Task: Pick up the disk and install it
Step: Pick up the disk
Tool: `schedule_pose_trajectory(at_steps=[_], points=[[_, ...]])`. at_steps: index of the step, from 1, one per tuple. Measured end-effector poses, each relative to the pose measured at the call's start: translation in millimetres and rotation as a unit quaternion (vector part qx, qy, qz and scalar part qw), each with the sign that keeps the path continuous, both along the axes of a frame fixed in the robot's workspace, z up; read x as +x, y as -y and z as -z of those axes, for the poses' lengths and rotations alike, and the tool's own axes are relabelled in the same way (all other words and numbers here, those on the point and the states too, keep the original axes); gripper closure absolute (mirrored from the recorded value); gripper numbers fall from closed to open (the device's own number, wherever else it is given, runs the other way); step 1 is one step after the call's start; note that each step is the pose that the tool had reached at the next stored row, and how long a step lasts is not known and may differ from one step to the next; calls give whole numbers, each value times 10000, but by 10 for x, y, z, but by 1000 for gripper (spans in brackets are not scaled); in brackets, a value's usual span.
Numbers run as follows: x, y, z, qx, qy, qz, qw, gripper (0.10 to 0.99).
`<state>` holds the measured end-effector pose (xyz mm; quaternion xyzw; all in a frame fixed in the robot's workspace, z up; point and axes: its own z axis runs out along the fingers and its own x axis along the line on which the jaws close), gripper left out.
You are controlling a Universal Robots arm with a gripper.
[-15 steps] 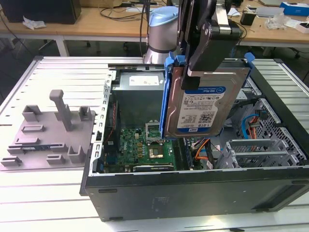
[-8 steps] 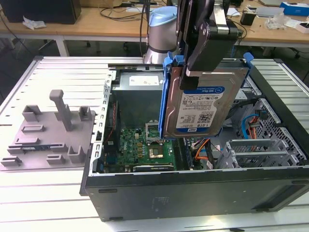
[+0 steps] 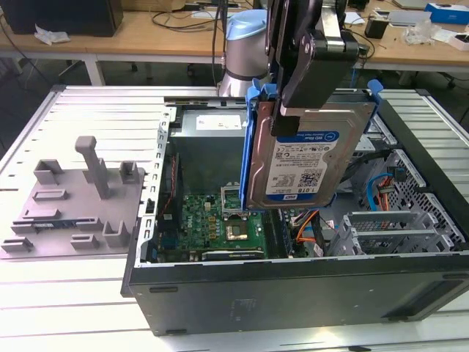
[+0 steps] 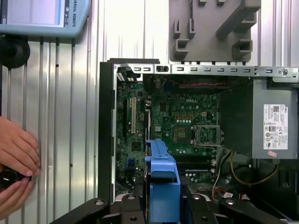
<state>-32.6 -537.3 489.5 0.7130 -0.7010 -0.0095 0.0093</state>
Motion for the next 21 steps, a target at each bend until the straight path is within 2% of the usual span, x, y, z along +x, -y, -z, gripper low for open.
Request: schedule_pose_trajectory(at_steps=[7,12,21], points=[[2,0,0,0,0,0,10000,722],[244,3,0,0,0,-1,10000,722],[534,17,5,0,0,3,10000,722]])
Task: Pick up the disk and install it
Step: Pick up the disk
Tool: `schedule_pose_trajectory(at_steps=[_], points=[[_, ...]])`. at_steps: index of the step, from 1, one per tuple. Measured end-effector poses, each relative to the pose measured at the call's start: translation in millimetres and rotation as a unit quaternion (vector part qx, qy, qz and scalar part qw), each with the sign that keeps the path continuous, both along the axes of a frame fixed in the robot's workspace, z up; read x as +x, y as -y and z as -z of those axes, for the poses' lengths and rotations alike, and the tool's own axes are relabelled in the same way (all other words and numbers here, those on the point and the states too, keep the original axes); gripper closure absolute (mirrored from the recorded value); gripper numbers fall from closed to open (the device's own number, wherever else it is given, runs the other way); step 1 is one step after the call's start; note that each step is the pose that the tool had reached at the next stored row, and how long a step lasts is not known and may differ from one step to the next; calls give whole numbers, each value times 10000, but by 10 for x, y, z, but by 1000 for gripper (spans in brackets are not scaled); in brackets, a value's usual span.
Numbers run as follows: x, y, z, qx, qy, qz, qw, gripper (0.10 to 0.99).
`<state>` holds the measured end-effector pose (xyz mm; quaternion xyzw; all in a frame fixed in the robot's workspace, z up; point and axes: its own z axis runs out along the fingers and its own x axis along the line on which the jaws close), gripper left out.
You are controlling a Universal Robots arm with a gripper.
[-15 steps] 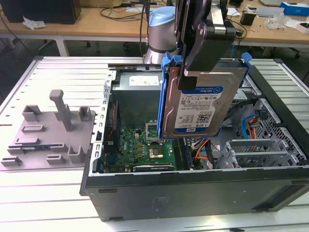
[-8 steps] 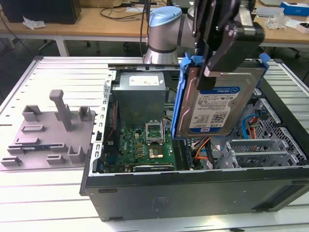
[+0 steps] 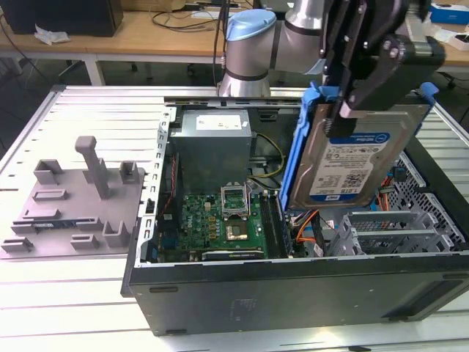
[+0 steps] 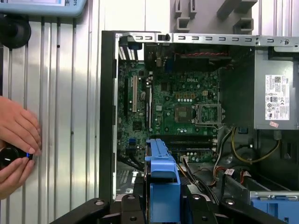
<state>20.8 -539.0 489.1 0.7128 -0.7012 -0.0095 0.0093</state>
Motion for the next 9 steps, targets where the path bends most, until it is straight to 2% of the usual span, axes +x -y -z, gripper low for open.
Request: schedule_pose_trajectory(at_steps=[7,9], points=[[207,5,7,0,0,3,10000,722],[297,6,11,0,0,4,10000,722]])
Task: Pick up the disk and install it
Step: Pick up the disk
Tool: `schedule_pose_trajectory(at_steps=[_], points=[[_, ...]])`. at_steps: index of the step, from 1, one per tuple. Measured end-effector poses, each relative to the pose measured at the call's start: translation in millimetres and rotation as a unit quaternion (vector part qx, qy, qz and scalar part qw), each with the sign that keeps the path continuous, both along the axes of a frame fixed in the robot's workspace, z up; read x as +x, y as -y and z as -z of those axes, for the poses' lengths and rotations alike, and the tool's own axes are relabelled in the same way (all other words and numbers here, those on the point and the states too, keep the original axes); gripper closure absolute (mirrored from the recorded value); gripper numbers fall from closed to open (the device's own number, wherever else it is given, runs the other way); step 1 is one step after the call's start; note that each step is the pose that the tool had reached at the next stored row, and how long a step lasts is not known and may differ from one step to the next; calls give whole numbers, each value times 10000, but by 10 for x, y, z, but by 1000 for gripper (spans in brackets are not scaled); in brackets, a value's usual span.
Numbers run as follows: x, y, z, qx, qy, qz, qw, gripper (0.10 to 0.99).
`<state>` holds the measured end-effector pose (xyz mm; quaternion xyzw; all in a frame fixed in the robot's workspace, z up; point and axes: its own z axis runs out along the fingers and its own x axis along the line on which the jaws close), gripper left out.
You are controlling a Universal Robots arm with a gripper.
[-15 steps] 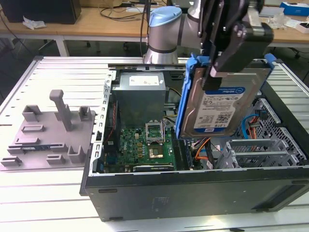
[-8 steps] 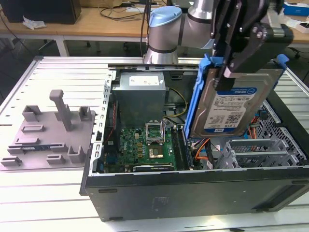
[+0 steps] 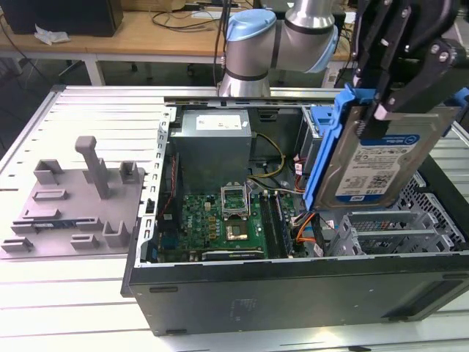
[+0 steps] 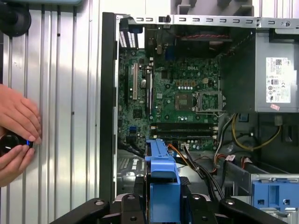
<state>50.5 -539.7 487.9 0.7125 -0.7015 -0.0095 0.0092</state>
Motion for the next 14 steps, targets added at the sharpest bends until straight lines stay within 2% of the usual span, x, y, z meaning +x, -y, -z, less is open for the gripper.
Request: schedule_pose_trajectory(at_steps=[2,4,14], points=[[47,1,2,0,0,0,10000,722],[139,4,7,1,0,1,10000,722],[385,8,19,4,0,1,10000,722]])
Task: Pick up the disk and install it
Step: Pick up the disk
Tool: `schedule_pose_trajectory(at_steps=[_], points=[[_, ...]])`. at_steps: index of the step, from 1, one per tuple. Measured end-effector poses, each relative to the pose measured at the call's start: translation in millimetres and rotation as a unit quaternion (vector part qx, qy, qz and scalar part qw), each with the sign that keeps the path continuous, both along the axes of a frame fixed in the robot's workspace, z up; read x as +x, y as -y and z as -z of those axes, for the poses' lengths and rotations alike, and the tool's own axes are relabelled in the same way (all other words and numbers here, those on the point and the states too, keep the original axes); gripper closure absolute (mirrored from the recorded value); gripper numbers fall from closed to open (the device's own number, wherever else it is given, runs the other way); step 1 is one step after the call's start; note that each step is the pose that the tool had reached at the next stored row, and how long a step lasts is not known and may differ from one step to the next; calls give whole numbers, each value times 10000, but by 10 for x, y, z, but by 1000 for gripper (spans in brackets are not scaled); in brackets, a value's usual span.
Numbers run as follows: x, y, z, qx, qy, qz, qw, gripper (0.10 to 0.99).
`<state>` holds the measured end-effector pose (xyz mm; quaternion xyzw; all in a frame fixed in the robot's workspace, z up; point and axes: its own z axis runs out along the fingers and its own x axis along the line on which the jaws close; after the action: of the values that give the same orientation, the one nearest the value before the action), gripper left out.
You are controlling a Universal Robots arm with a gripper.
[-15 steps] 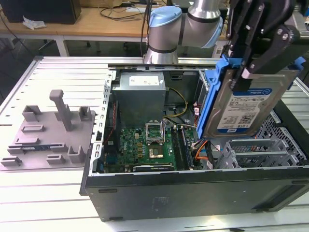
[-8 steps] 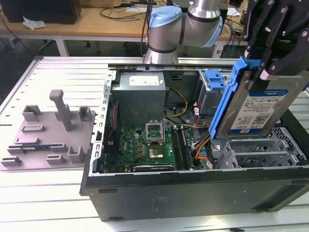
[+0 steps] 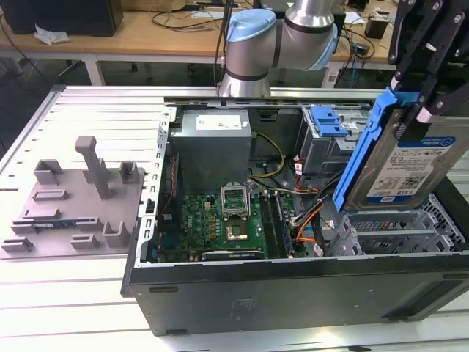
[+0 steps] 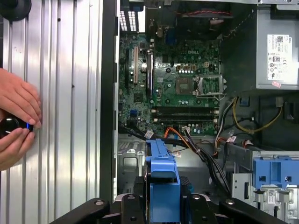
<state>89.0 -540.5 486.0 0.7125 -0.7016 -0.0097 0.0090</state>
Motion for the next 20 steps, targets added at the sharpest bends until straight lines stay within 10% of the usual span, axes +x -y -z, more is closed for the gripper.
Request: schedule_pose_trajectory(at_steps=[20], points=[[231,0,40,40,0,1,10000,722]])
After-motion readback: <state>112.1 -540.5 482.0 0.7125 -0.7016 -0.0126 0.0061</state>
